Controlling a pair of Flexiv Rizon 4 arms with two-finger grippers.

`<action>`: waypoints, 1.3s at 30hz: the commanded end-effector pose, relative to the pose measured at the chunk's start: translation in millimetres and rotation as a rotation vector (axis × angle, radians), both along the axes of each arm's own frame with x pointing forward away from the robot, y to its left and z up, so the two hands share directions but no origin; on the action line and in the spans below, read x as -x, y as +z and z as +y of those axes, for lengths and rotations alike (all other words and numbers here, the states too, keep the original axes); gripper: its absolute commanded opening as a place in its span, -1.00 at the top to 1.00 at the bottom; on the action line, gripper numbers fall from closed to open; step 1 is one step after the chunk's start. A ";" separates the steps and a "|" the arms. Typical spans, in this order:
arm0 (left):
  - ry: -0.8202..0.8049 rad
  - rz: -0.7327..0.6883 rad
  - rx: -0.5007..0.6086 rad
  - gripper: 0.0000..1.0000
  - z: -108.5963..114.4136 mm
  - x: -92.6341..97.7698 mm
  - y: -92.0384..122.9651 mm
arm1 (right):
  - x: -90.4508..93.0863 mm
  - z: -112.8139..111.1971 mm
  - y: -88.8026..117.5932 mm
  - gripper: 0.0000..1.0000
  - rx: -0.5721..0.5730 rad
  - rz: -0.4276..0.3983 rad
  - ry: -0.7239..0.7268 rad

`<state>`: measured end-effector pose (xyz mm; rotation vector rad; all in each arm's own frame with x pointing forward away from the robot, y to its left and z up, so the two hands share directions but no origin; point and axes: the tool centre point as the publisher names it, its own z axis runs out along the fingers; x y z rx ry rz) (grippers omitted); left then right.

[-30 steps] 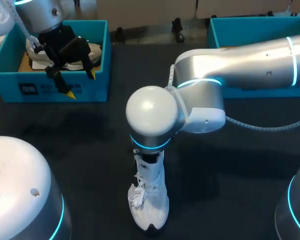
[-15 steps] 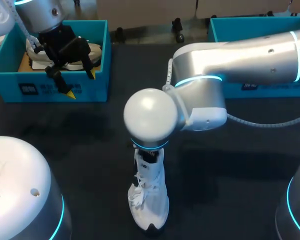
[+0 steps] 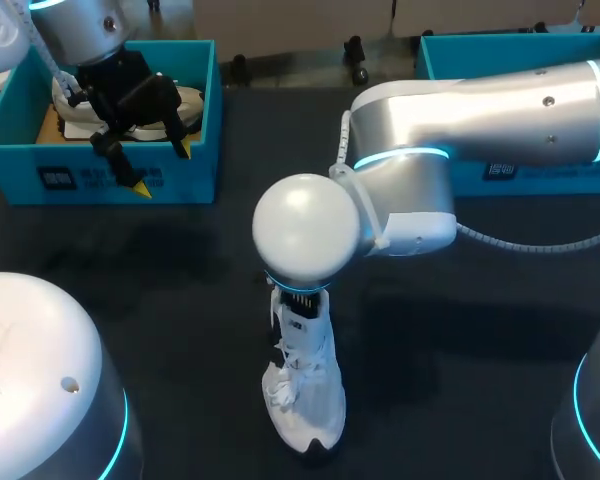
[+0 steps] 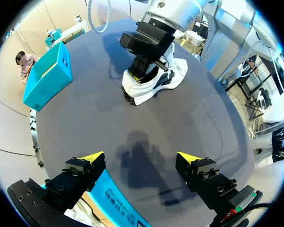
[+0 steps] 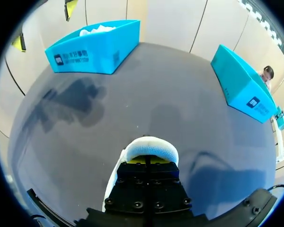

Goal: Take the shoe out of the shoebox, open the shoe tongue, remove and reinsert the insole, then place the shoe into the shoebox

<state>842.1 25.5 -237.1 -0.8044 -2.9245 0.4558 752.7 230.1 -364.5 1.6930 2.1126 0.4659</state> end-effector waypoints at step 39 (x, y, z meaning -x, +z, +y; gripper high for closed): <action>0.000 -0.001 -0.002 -1.00 0.4 0.5 0.2 | 44.7 16.5 -41.8 1.00 -0.169 0.165 -0.350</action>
